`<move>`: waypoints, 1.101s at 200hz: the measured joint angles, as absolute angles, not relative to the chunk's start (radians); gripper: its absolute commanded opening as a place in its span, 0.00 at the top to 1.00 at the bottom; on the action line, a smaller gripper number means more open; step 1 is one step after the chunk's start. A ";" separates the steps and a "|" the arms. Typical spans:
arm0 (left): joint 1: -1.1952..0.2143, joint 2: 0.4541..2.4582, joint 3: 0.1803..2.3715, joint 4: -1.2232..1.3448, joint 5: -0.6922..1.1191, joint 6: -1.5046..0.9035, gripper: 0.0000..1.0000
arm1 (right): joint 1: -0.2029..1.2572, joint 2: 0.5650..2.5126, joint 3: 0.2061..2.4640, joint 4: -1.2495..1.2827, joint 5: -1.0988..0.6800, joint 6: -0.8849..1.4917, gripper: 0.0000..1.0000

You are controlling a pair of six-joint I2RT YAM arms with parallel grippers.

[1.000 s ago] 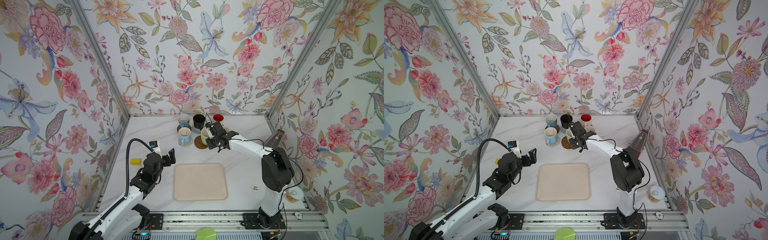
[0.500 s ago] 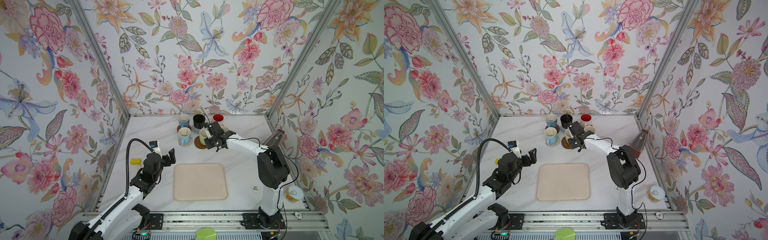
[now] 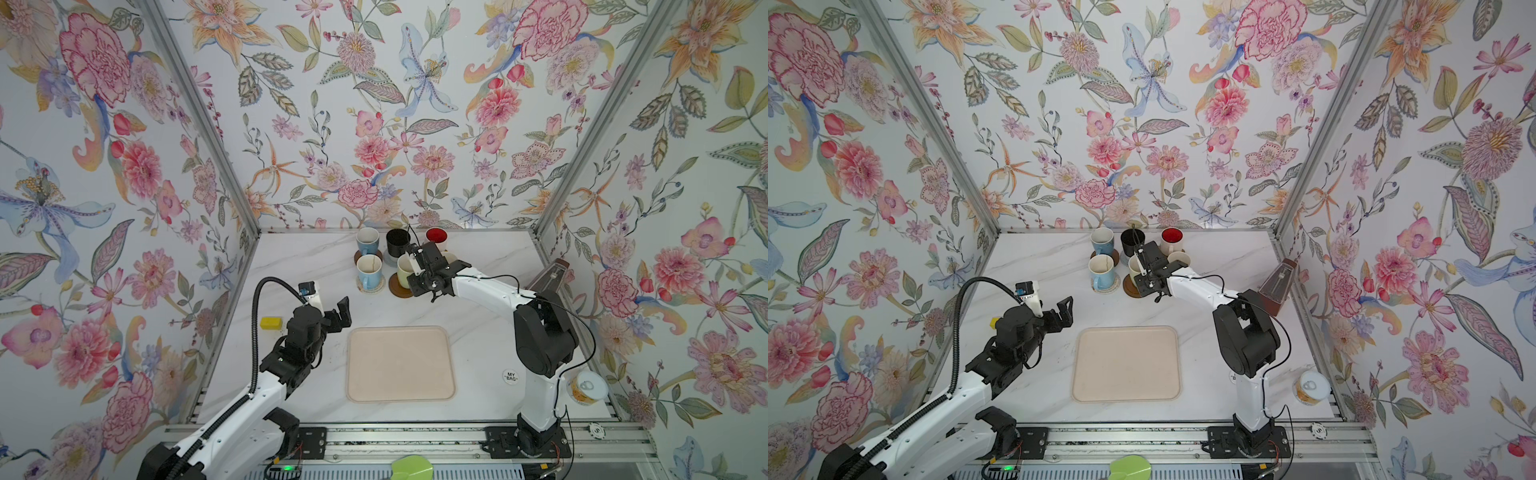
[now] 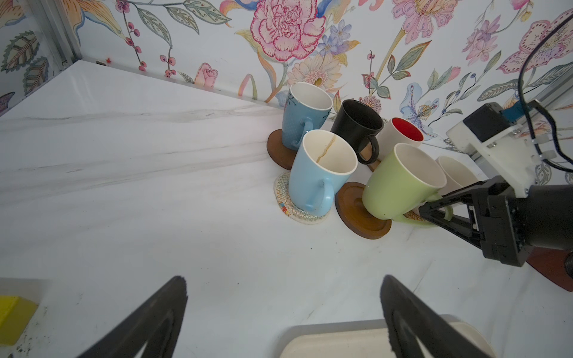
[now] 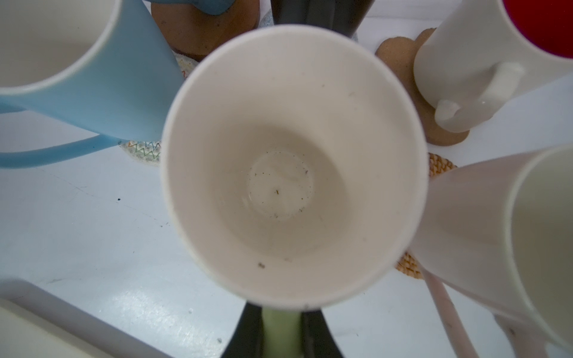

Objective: Place cups on coasters
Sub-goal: Place the cup on the coaster.

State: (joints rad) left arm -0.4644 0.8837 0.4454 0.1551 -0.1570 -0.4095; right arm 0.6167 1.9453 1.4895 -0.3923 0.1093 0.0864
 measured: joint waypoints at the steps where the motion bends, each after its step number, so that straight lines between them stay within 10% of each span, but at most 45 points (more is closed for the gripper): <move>1: -0.464 0.884 0.445 0.155 -0.157 -0.410 0.01 | 0.617 1.945 1.490 -0.393 0.109 0.086 1.00; 220: -0.464 0.884 0.432 0.161 -0.158 -0.409 0.01 | 0.618 1.996 1.517 -0.390 0.094 0.099 1.00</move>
